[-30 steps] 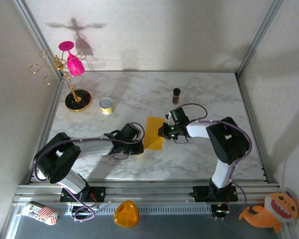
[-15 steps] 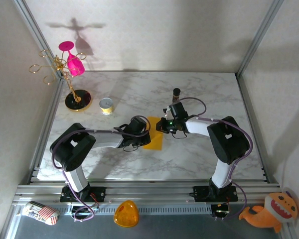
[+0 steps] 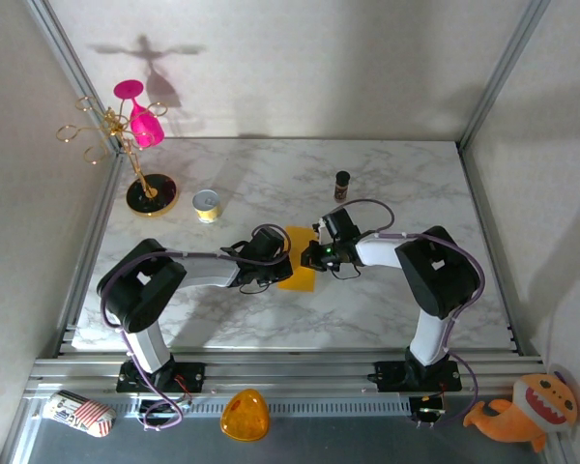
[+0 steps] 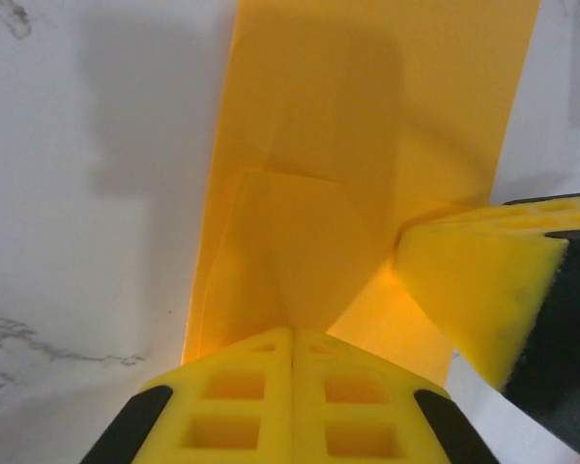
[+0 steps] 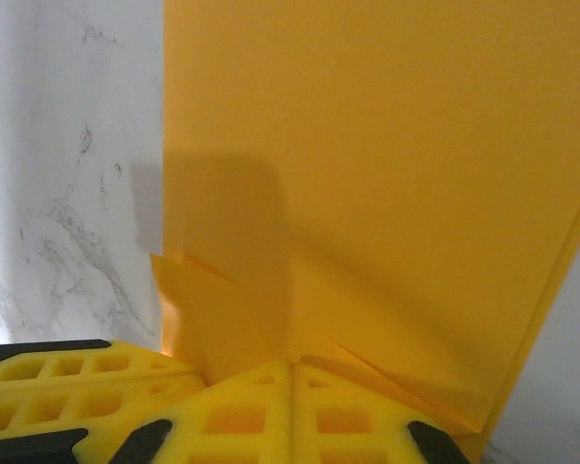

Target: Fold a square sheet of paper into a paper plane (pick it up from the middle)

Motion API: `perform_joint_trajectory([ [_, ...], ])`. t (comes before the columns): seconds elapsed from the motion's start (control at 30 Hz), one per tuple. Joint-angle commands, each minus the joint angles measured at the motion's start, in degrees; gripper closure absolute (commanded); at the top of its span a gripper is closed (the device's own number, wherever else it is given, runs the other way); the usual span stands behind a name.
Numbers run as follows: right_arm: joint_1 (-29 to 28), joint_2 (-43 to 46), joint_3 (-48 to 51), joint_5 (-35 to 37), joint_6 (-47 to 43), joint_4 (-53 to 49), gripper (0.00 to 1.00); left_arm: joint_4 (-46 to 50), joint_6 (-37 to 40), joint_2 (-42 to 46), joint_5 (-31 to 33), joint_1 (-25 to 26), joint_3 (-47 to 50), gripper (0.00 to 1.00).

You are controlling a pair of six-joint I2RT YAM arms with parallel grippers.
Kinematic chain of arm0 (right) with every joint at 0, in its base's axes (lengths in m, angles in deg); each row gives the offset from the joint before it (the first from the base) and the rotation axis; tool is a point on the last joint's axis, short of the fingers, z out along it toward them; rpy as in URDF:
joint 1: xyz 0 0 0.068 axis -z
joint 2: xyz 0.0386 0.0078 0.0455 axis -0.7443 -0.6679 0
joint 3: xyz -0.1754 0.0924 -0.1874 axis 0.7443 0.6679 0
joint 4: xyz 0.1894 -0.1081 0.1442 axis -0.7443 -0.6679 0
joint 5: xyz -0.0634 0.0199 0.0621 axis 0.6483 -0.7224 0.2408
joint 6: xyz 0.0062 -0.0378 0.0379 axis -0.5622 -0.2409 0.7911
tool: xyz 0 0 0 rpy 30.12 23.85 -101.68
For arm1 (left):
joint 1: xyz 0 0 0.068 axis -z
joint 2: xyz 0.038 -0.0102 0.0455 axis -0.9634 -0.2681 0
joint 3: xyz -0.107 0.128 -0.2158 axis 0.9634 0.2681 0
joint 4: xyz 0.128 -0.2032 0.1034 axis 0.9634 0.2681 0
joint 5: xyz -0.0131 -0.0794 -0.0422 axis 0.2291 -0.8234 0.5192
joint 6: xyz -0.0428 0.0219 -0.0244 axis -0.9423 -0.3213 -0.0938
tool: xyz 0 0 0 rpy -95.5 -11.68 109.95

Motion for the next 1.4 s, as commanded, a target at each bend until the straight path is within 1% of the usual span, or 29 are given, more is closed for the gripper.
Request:
perform_joint_trajectory([
  [0.0,1.24,-1.23,0.99,2.21,-0.12,-1.00,0.97,4.00,-0.74,-1.91,1.85,-0.18,1.89,1.00],
  [0.2,7.51,-0.30,1.78,4.49,0.07,-2.02,0.96,4.51,-0.49,-1.10,2.43,-0.19,3.16,1.00],
  [0.3,7.85,1.81,0.20,6.15,-0.89,-3.80,0.96,4.00,-0.38,-0.68,2.23,-0.19,2.75,1.00],
  [0.4,7.78,4.50,-0.22,5.57,0.32,-4.22,0.94,1.55,-0.94,-0.08,-0.14,-0.19,1.40,1.00],
  [0.47,7.73,6.62,0.53,5.34,1.96,-4.01,0.92,-0.21,-1.88,0.82,-1.86,-0.19,0.18,0.97],
  [0.53,7.68,9.03,2.09,4.82,4.61,-3.32,0.87,-2.20,-3.15,2.20,-2.92,-0.18,-1.01,0.91],
  [0.57,7.68,9.80,2.87,4.56,6.08,-2.97,0.82,-2.64,-3.64,2.83,-2.95,-0.27,-1.45,0.88],
  [0.63,7.49,11.85,5.10,3.58,9.73,-1.51,0.75,-2.31,-4.20,3.94,-1.55,-0.43,-2.26,0.81],
  [0.7,7.12,13.27,7.22,2.48,13.17,0.22,0.70,-1.65,-4.01,4.37,0.60,-0.84,-2.64,0.80],
  [0.73,6.84,13.82,8.04,2.22,14.80,0.96,0.67,-1.25,-3.91,4.18,1.62,-1.04,-2.68,0.80],
  [0.8,6.16,14.58,9.17,2.17,17.32,1.94,0.59,-0.91,-3.82,3.14,2.38,-1.54,-2.95,0.80],
  [0.83,5.70,14.85,9.45,2.34,18.21,2.18,0.57,-0.78,-3.84,2.61,2.67,-1.74,-3.14,0.81],
  [0.93,4.59,14.79,9.56,2.64,20.31,2.02,0.54,-0.80,-4.31,1.14,4.00,-2.16,-3.52,0.85],
  [1.13,3.29,12.07,8.51,2.78,22.65,1.92,0.55,-3.53,-5.60,-1.56,3.39,-2.91,-3.68,0.89],
  [1.37,2.72,8.89,5.23,2.77,22.83,0.83,0.57,-2.14,-7.52,-3.52,4.40,-3.18,-3.17,0.92],
])
